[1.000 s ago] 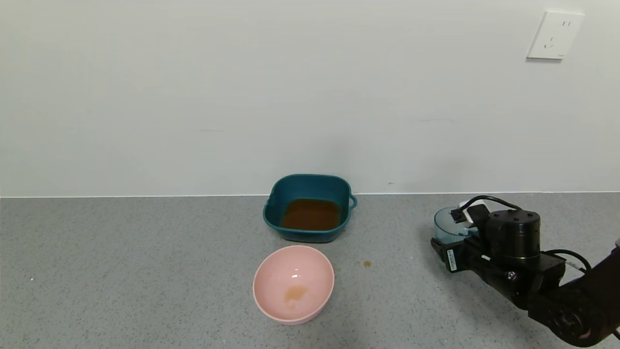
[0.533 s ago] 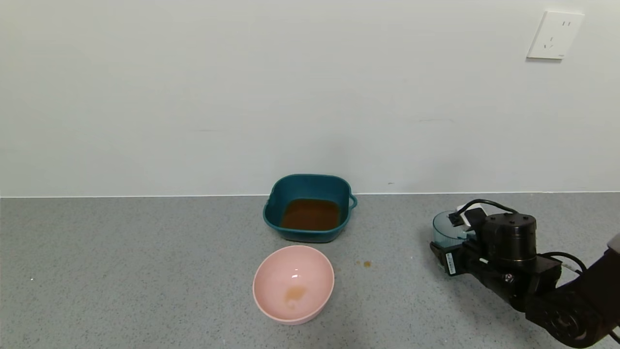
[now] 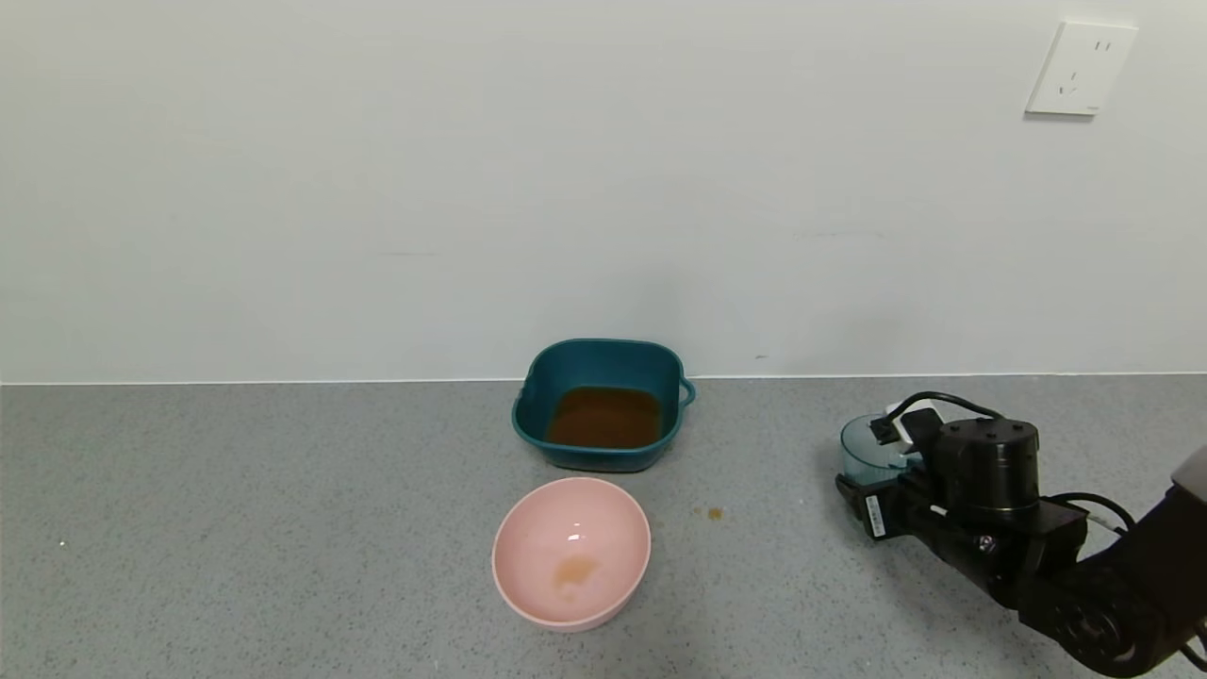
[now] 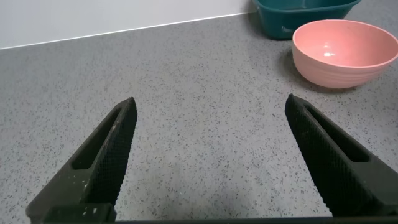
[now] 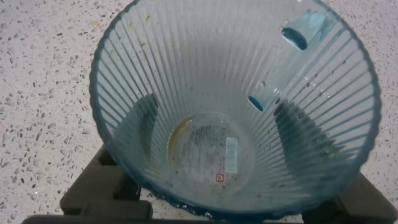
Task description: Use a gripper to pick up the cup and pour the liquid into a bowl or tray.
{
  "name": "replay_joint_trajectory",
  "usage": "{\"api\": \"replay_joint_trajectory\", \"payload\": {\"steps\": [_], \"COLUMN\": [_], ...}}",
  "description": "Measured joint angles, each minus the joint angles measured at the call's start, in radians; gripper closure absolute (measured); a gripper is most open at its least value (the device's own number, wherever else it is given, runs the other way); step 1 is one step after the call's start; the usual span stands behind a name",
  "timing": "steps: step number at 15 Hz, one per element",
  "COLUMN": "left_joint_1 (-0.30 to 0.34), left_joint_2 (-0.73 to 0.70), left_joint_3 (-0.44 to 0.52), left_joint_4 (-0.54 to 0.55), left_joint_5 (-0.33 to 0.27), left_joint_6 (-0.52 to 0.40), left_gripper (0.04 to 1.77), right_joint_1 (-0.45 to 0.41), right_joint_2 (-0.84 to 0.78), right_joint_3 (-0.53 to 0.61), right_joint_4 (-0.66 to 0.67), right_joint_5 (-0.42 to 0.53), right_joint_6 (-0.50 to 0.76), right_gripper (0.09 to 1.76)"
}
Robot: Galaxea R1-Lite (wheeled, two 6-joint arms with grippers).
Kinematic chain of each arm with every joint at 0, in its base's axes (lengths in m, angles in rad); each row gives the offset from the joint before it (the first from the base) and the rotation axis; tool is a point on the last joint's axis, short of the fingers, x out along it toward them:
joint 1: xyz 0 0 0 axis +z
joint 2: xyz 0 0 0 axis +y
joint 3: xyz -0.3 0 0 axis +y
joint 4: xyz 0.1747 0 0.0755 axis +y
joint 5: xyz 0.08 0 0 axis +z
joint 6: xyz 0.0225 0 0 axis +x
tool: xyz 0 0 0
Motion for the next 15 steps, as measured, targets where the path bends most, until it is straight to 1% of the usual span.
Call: {"api": "replay_joint_trajectory", "payload": {"steps": [1, 5, 10, 15], "left_joint_1": [0.0, 0.0, 0.0, 0.0], "left_joint_2": [0.0, 0.0, 0.0, 0.0], "left_joint_3": [0.0, 0.0, 0.0, 0.0], "left_joint_4": [0.0, 0.0, 0.0, 0.0], "left_joint_5": [0.0, 0.0, 0.0, 0.0], "left_joint_6": [0.0, 0.0, 0.001, 0.0], "left_gripper": [0.09, 0.09, 0.09, 0.09], "right_joint_1": [-0.001, -0.002, -0.001, 0.006], "right_joint_2": [0.002, 0.005, 0.006, 0.002], "right_joint_3": [0.0, -0.001, -0.002, 0.0], "right_joint_4": [-0.004, -0.006, -0.007, 0.0], "right_joint_5": [0.0, 0.0, 0.0, -0.001], "right_joint_6": [0.001, 0.006, 0.008, 0.007], "right_gripper": [0.41, 0.3, 0.23, 0.19]}}
